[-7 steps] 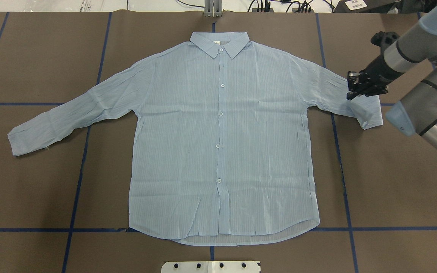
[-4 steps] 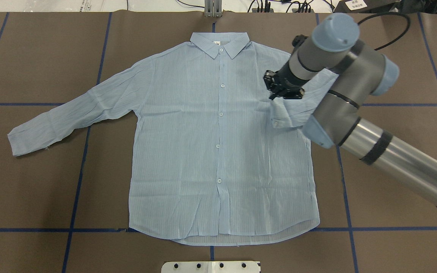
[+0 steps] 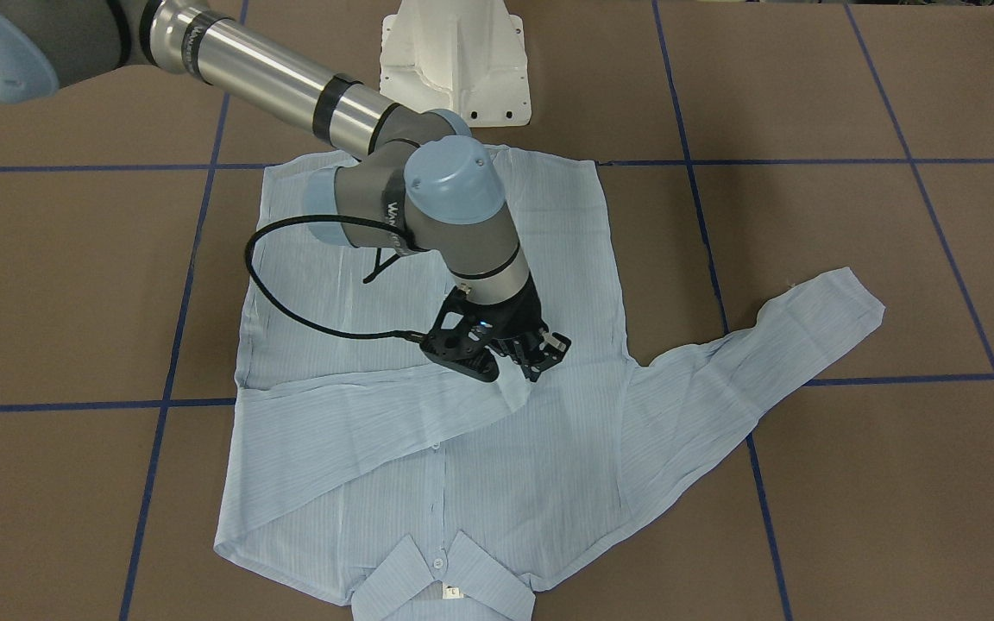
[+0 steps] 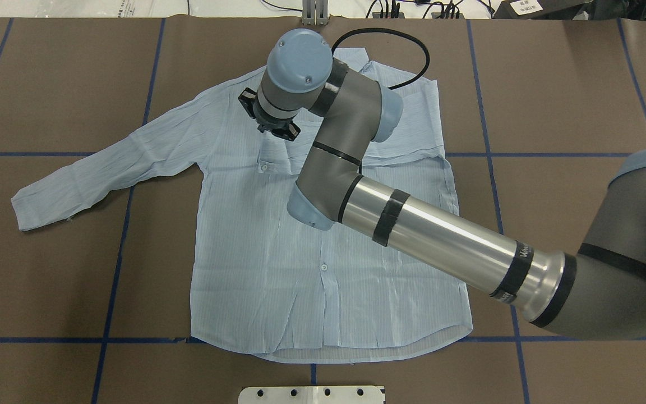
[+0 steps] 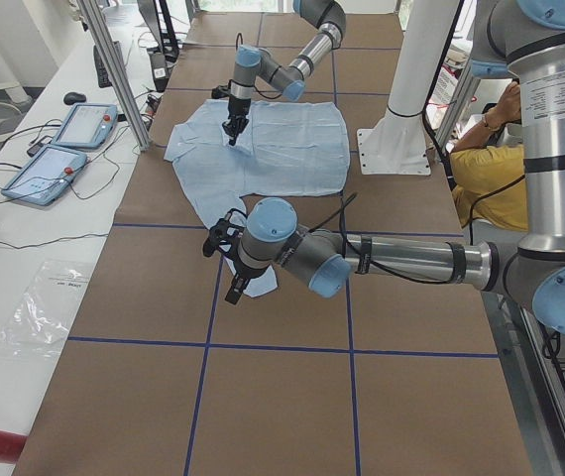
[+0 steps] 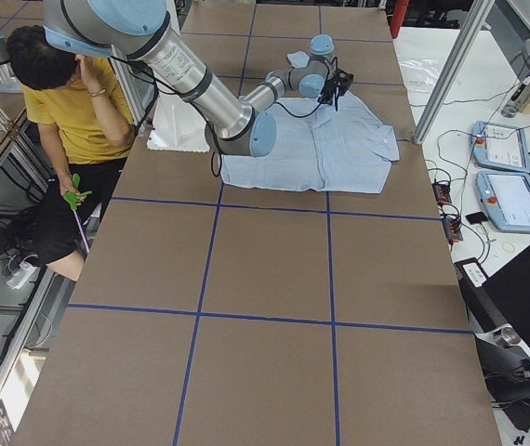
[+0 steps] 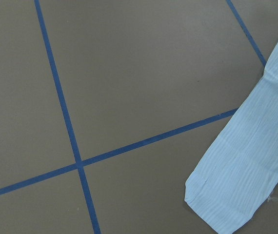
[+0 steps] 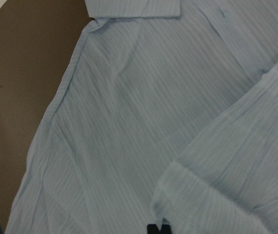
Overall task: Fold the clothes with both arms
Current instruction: 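Carry the sleeve with the right gripper across the shirt toward the collar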
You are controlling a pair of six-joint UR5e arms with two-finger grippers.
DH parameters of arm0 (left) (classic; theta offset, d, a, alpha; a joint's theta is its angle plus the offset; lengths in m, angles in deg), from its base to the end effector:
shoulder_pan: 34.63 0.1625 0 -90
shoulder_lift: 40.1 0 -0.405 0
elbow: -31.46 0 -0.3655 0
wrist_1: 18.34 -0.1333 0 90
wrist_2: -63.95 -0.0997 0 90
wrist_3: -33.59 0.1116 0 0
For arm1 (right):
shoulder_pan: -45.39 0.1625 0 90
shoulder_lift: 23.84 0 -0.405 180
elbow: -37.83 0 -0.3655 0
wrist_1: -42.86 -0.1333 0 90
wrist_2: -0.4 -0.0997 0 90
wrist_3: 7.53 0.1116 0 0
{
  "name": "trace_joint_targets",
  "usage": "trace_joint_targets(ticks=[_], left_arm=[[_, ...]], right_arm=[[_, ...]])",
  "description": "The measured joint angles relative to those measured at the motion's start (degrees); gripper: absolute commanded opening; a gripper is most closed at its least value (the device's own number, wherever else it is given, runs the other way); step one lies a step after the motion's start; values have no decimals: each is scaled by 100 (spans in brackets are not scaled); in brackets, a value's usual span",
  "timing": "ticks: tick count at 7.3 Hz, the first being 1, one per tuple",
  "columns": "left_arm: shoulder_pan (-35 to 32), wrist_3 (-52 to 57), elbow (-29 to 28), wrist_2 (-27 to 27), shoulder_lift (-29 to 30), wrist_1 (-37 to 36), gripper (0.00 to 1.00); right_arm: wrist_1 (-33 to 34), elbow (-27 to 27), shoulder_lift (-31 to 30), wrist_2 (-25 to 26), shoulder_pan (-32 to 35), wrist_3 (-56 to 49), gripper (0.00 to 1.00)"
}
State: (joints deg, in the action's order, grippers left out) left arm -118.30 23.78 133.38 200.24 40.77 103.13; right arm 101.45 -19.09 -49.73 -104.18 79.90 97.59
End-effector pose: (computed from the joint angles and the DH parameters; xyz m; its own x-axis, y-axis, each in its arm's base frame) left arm -0.0053 -0.4298 0.5522 0.6481 0.3336 -0.6846 0.0196 0.8913 0.4529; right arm -0.6156 -0.5509 0.1125 0.2730 0.4941 0.8255 -0.4512 0.8236 -0.3437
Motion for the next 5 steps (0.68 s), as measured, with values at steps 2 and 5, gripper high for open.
trace_joint_targets(ticks=[2,5], left_arm=[[0,-9,9,10,1,-5,100],[36,-157,-141,6,238,-18,100]], right_arm=[[-190,411,309,351,-148,163,0],[-425,827,464,673,-185,230,96]])
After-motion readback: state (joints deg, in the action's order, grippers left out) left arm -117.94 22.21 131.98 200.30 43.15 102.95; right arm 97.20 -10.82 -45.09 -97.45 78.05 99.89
